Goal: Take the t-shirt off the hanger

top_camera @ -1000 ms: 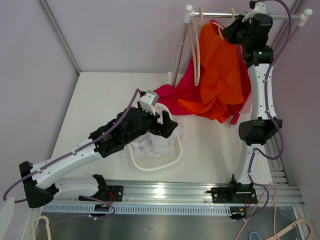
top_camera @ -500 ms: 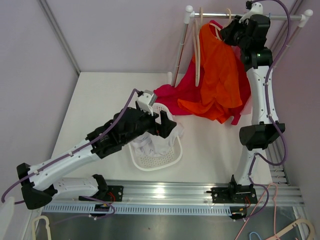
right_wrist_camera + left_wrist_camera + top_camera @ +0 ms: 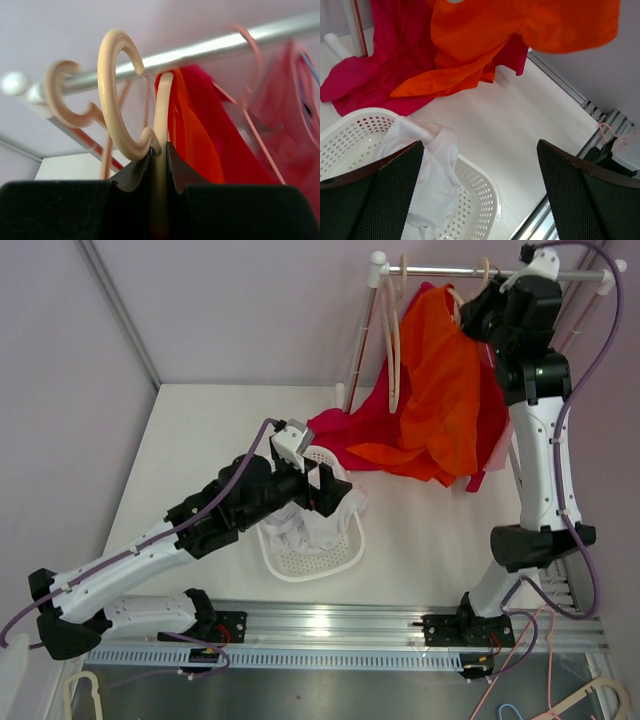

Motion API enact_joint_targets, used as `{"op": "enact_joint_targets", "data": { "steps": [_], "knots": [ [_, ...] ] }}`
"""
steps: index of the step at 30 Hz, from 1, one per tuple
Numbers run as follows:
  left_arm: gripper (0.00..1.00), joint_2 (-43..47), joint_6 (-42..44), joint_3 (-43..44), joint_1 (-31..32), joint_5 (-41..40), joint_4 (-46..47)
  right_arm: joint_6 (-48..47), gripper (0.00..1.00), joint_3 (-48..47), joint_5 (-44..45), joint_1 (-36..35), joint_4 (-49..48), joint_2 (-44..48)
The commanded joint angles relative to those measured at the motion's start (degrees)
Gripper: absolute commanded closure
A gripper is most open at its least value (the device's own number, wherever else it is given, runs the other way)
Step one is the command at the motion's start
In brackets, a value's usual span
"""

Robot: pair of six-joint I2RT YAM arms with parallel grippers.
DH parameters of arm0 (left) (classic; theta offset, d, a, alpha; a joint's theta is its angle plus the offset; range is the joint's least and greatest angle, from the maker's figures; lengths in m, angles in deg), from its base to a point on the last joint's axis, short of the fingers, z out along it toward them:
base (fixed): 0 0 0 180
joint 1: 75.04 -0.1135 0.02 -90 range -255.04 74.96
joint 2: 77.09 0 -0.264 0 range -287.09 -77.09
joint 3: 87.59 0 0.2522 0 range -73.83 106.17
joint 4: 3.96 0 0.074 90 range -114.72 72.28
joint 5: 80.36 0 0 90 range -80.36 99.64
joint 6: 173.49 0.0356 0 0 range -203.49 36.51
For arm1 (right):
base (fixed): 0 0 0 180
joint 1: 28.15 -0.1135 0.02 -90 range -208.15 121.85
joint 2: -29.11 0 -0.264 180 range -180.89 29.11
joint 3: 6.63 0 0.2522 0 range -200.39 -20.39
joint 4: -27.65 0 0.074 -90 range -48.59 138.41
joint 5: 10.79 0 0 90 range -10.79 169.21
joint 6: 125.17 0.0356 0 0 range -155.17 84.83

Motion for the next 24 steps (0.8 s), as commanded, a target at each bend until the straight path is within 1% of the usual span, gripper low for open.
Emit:
{"op": "enact_joint_targets", "data": {
  "steps": [1,2,3,4,5,6,7,8,9,11,12,14,16,21,23,24],
  "knots": [
    [0.01,1.69,5.66,0.67,3.29,1.82,7.22,6.17,1.0,13.18,14.56,-4.24,0.06,11.24],
    [0.01,1.87,10.9,-1.34,5.31,0.77,9.0,8.53,1.0,18.71,17.28,-5.84,-2.31,14.57],
    [0.01,1.78,13.56,-1.97,9.85,-3.15,10.58,9.69,1.0,29.82,22.62,-7.68,-4.95,21.48],
    [0.01,1.52,16.02,-2.84,12.07,-4.67,13.29,10.22,1.0,34.71,25.28,-11.61,-10.02,24.68],
    [0.0,0.91,19.53,-3.37,13.75,-5.82,14.37,10.66,1.0,38.85,27.92,-13.74,-11.9,27.41],
    [0.0,0.73,20.52,-3.55,16.81,-6.44,15.25,12.84,1.0,43.59,30.91,-15.76,-12.53,31.09],
    [0.0,0.55,21.31,-4.43,18.23,-6.53,17.0,14.08,1.0,44.51,35.55,-17.44,-10.7,32.09],
    [0.0,0.72,22.45,-5.74,19.46,-6.44,19.71,15.31,1.0,44.87,37.77,-20.33,-9.21,32.7],
    [0.0,0.81,22.98,-7.32,22.09,-6.44,21.65,18.55,1.0,44.87,39.88,-21.57,-4.93,32.88],
    [0.01,0.47,24.21,-9.08,24.39,-6.7,26.91,21.2,1.0,43.9,44.62,-24.9,-1.21,32.8],
    [0.0,-0.58,24.13,-9.44,25.79,-7.14,28.08,21.48,1.0,44.34,45.78,-26.06,-0.5,32.97],
    [0.0,-2.16,23.61,-9.27,26.5,-8.19,30.01,22.18,1.0,46.79,48.67,-29.47,-1.45,34.46],
    [0.01,-4.1,22.99,-9.36,27.21,-7.94,31.33,21.83,1.0,48.9,50.09,-31.25,-2.68,35.69],
    [0.0,-4.72,20.01,-10.59,28.44,-2.85,37.22,22.36,1.0,49.44,52.55,-33.8,-1.55,36.23],
    [0.01,-6.21,19.39,-9.45,28.44,-2.93,36.79,22.71,1.0,49.79,52.73,-34.5,-1.54,36.75],
    [0.01,-7.17,19.39,-8.23,28.44,-4.23,36.18,22.62,1.0,49.88,52.73,-34.85,-1.89,37.01]
  ]
}}
